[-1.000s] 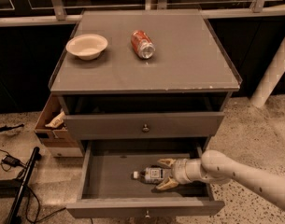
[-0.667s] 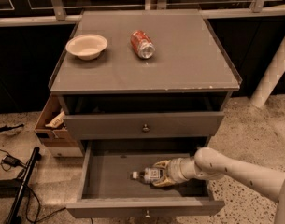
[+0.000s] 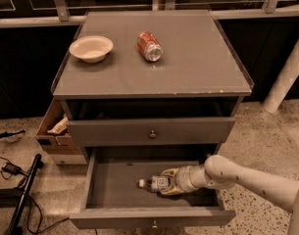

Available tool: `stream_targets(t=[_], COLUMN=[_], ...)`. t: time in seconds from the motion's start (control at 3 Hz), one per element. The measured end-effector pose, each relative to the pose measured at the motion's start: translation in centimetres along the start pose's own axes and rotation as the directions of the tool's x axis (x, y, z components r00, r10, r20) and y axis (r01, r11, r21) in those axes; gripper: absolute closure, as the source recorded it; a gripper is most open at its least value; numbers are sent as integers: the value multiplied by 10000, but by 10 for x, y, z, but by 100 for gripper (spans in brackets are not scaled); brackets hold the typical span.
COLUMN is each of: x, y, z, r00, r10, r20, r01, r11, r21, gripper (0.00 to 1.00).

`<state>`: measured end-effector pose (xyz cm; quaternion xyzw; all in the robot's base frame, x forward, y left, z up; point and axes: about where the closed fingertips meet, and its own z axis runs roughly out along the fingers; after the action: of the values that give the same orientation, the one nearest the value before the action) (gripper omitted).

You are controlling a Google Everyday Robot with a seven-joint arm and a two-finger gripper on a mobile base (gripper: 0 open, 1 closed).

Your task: Pick blue plastic bottle from middle drawer and place on counter

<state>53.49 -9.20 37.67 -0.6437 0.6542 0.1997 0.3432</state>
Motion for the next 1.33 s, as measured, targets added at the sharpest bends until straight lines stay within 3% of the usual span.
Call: stream_targets(t=[0.33, 0.67, 1.0, 1.33], x=[-2, -43, -109, -109], y=[0, -16, -36, -36], z=[-5, -68, -150, -150], r00=[10000, 9925, 9800, 9800], r10=[54, 554, 425, 426], r20=[82, 1090, 1942, 1942], r01=[-54, -612, -623, -624], r11=[10000, 9968, 9933, 9933], r21=[40, 507, 970, 970], gripper=[100, 100, 100, 100])
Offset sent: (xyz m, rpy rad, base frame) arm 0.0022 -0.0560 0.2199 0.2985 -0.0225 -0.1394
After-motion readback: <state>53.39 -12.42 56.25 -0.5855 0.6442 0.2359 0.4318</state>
